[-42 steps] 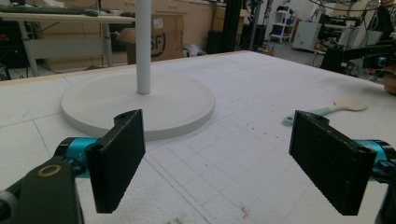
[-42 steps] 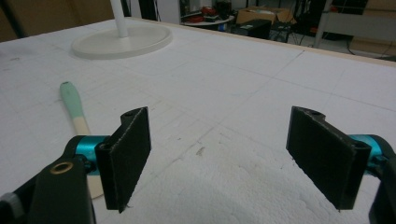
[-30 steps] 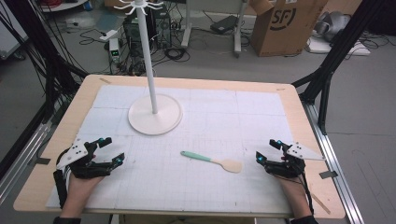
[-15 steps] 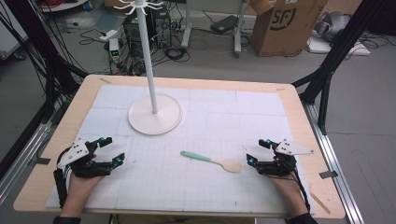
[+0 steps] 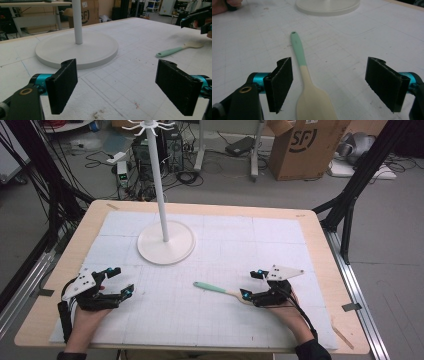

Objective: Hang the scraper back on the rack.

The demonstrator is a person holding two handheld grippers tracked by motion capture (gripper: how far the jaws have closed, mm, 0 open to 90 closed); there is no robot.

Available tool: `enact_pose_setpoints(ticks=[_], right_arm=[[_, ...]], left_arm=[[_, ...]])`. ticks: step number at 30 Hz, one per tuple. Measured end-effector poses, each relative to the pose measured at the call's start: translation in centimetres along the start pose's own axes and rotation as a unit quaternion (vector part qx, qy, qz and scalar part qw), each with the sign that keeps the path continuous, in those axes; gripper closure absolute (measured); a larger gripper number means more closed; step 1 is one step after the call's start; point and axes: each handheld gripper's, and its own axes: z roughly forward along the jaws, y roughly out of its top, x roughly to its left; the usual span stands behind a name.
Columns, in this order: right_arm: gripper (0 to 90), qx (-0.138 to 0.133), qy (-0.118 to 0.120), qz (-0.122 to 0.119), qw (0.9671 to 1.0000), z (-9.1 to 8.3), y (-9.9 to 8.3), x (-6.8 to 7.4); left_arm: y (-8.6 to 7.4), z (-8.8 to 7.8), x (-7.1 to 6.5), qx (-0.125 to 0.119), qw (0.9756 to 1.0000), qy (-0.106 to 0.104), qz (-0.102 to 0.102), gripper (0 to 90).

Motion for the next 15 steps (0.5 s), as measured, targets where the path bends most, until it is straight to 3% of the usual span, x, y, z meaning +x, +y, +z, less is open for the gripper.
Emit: enact_pose_setpoints(ticks=[8,15], right_arm=[[39.9,0.023,0.038,-0.013,0.9989,2.3,0.5,0.9],[53.4,0.059,0.044,-0.033,0.9967,3.4,0.5,1.2]], left_arm=[[0.0,0.0,0.0,0.001,1.0,0.001,0.001,18.7],[0.0,0.0,-0.1,0.001,1.0,0.0,0.001,18.9]])
